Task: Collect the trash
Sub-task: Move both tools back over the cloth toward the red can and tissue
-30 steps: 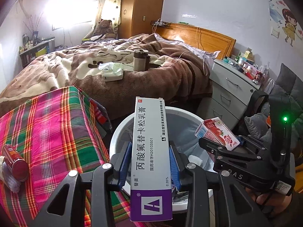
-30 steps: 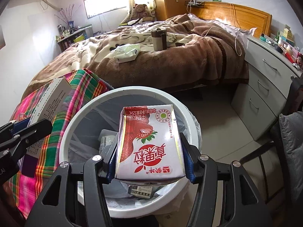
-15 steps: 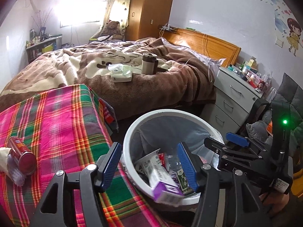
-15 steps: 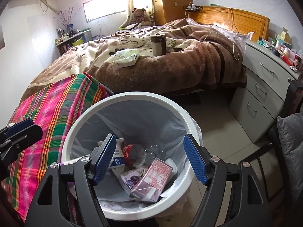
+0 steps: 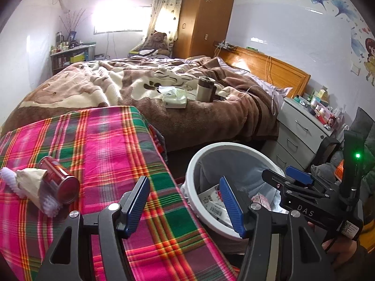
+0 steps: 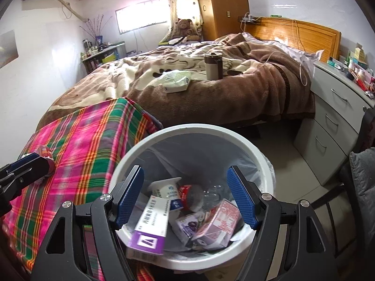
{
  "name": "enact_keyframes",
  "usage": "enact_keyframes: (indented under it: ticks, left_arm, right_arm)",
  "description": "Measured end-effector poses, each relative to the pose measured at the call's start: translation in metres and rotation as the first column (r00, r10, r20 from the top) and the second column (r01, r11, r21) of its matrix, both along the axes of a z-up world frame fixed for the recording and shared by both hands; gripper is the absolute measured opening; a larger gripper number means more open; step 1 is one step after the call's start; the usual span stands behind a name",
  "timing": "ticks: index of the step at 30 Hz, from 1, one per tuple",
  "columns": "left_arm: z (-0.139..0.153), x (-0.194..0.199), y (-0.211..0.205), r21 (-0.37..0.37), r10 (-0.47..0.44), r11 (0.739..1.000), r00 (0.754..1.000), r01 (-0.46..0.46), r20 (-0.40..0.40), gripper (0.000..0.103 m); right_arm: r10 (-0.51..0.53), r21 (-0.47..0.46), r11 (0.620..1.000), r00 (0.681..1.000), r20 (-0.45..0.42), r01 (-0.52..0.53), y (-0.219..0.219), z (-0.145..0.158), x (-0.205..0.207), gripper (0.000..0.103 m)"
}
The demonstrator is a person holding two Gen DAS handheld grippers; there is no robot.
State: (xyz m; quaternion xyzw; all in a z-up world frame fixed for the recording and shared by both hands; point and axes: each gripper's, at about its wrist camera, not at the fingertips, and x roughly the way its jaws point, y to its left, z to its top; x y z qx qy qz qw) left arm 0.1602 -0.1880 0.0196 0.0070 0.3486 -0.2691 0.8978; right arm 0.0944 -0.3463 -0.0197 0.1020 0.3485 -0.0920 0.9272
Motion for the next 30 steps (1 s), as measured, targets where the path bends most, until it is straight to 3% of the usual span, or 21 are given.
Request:
enact_keyframes:
  ticks: [18, 30]
  left_arm:
    - [0.001, 0.002, 0.089, -0.016, 0.173, 0.985, 0.985, -0.173, 0.014, 0.062]
    - [-0.012, 0.013, 0.154, 0.001, 0.322, 0.947, 0.947, -0.322, -0.014, 0.067]
  right_arm:
    - [0.126, -0.002, 0.992, 0.99, 0.059, -0.126, 0.058, 0.009, 0.018, 0.075]
    - [0.259, -0.015, 0.966, 0.963, 0.075, -0.258, 0.108, 0.011, 0.042, 0.075]
